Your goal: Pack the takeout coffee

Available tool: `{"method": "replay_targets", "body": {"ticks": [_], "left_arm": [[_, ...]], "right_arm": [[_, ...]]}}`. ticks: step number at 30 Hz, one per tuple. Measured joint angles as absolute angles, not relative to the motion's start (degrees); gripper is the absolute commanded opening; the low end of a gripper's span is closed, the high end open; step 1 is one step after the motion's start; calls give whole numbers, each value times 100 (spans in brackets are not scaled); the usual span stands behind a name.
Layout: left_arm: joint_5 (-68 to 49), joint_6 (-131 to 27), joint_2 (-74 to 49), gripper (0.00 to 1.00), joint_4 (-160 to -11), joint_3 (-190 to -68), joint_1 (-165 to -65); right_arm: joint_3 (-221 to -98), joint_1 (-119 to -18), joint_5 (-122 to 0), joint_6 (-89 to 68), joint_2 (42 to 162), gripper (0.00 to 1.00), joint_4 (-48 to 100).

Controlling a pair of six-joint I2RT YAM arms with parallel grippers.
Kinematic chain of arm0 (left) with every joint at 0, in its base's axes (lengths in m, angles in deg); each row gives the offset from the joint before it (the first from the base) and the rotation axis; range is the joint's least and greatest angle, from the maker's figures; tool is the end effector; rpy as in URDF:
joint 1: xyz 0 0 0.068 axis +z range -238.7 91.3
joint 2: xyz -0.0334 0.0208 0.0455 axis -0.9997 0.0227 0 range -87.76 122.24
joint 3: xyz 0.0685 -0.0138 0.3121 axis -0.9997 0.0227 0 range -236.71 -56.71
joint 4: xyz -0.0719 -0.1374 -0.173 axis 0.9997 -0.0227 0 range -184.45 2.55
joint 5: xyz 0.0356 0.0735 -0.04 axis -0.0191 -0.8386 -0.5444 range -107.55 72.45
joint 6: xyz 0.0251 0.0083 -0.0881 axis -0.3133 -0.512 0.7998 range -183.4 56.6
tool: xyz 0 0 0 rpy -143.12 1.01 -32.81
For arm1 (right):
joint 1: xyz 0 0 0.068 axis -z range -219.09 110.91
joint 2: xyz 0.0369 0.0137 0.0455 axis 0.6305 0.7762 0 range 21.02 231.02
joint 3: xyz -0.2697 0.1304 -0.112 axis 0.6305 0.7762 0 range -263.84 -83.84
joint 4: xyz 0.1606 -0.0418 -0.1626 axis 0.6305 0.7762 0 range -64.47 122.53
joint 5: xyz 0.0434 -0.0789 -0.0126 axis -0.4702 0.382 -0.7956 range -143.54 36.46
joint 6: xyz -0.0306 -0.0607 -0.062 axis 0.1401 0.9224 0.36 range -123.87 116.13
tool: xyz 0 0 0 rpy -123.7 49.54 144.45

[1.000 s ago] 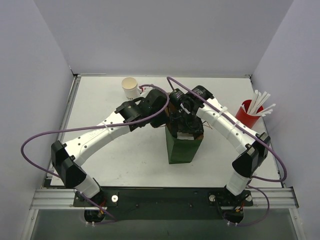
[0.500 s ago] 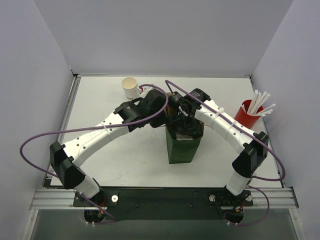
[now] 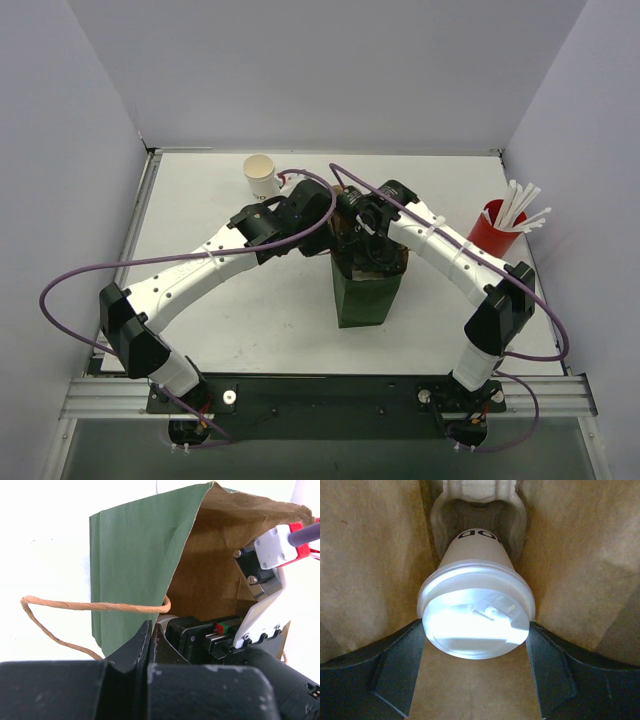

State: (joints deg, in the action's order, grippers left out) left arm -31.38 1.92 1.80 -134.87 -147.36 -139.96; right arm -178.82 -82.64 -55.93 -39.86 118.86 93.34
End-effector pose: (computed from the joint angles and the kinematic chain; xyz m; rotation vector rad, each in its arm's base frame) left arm 0.2259 -0.2502 0.3784 -0.4193 2.4263 -0.6816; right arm 0.2373 0.2305 0.3245 -0.2006 2.8800 0.3608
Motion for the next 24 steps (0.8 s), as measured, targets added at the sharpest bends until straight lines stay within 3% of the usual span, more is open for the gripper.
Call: {"method": "replay_targets", "body": {"ticks": [24], "left_arm": [[-3136, 147, 117, 0, -13550, -14677, -13961]], "right_arm": [[-17344, -8257, -5615, -4006, 11893, 42, 8910]]}}
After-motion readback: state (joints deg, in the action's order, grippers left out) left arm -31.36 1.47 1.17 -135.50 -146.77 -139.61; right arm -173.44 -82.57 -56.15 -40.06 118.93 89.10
